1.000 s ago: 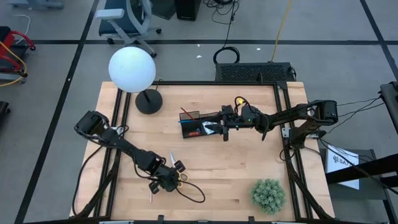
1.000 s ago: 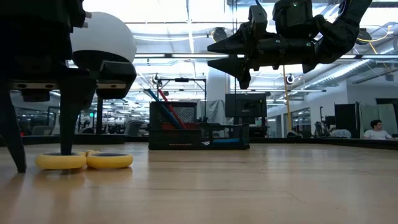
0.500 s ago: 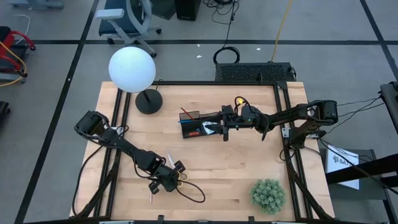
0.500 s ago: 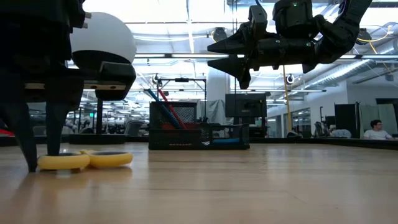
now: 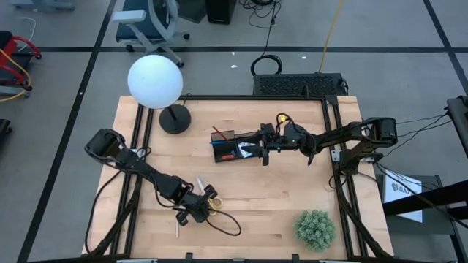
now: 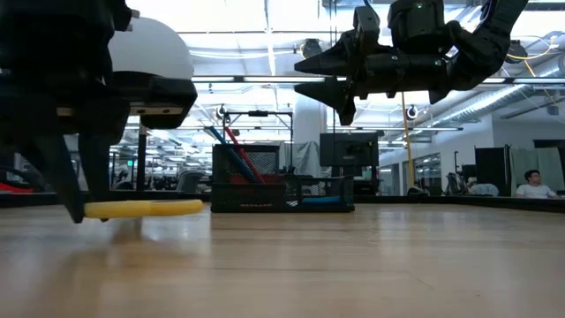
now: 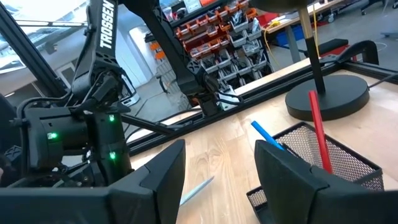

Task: Pick and place office supplies into organizer
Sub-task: Put the yellow scissors into the desk organizer

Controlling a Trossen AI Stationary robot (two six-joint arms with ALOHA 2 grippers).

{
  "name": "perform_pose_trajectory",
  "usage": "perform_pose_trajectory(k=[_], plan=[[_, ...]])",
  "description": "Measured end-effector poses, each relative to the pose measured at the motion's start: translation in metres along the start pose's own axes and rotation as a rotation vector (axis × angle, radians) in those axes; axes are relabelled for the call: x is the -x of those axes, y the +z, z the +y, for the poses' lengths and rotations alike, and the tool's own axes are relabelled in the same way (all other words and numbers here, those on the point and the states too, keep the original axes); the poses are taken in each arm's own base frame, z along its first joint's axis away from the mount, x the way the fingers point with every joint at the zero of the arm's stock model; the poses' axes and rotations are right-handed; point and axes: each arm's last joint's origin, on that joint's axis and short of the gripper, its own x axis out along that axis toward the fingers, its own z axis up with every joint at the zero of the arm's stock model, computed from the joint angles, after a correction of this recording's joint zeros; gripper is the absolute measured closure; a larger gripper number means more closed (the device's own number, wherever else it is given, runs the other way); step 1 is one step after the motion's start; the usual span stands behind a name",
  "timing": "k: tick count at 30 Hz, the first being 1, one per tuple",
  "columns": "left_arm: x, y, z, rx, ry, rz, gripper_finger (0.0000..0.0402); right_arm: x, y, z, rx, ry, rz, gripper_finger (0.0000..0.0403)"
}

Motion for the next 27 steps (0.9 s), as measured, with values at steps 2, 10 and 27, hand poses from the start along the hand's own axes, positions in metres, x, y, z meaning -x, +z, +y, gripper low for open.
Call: perform_pose_trajectory(k=[2,10,27], plan=[[0.001,0.0,0.001,0.011,0.015,0.009,0.0399,0.0,0.001,0.001,0.002,0.005,-0.009,0.0216],[0.003,-0.003,0.0,0.056,0.1,0.072,0.04,0.0,0.004,0.002,0.009,0.023,-0.043,0.0216],[0.111,0.008,0.01,0.23,0.406,-0.166,0.0401,0.0,0.006,0.004,0.01,0.056,-0.048,0.0216]])
